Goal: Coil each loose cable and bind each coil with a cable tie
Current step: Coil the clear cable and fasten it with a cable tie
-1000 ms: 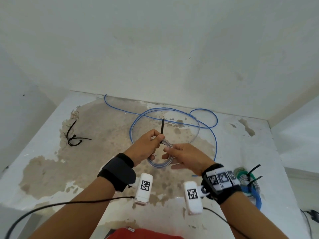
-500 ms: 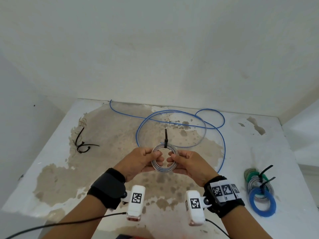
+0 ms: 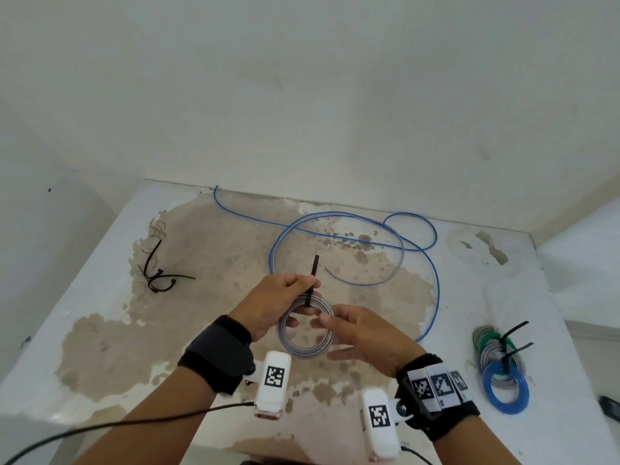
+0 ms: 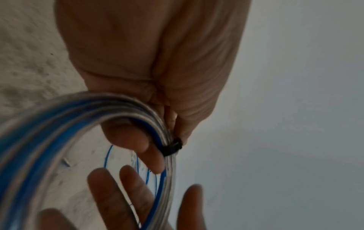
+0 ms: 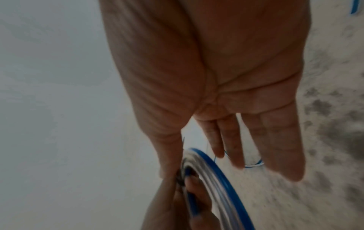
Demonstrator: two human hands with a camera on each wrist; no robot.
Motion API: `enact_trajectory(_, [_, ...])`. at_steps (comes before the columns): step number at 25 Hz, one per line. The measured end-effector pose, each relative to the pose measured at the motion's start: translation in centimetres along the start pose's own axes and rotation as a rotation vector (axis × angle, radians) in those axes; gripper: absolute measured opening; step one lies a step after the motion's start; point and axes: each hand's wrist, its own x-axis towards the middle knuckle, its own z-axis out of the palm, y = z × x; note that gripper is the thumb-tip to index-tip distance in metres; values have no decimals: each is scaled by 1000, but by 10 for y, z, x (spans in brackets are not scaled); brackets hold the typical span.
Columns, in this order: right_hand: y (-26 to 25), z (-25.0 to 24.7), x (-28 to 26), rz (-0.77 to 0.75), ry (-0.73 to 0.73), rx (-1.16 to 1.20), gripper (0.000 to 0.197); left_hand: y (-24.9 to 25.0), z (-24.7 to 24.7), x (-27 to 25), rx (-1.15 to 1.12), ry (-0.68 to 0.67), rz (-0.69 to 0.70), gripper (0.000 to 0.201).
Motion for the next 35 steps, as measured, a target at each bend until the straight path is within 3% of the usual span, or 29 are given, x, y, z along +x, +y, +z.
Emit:
enact_trajectory(3, [-20, 15, 15, 44, 113, 88, 43, -4, -12, -7, 24, -85, -6, 29])
enact_trajectory(5, [-29, 23, 28, 24, 192, 118, 35, -6, -14, -10, 42, -127, -10, 32])
enact_trajectory(8, [-34, 36, 44, -58, 247, 69, 22, -11, -21, -15, 31, -117, -2, 34])
enact_trajectory(12, [-37, 48, 56, -83, 282, 74, 20, -17, -27, -22, -47, -90, -8, 33])
enact_trajectory(17, [-27, 56, 58, 22, 188, 273, 32, -20, -40, -21, -34, -84, 1, 28])
enact_trajectory(19, [-7, 53, 50, 55, 92, 476, 44, -16, -48, -15, -165, -60, -27, 26])
enact_trajectory(22, [25, 58, 35, 89, 20, 664, 47, -11, -57, -4, -290, -37, -54, 23])
enact_trajectory(30, [55, 67, 24, -61, 54, 890, 36, -14, -48, 18, 30, 122, 230, 15])
enact_trajectory(35, [67, 63, 13, -148, -12, 959, 62, -15, -30, 17, 244, 216, 395, 15])
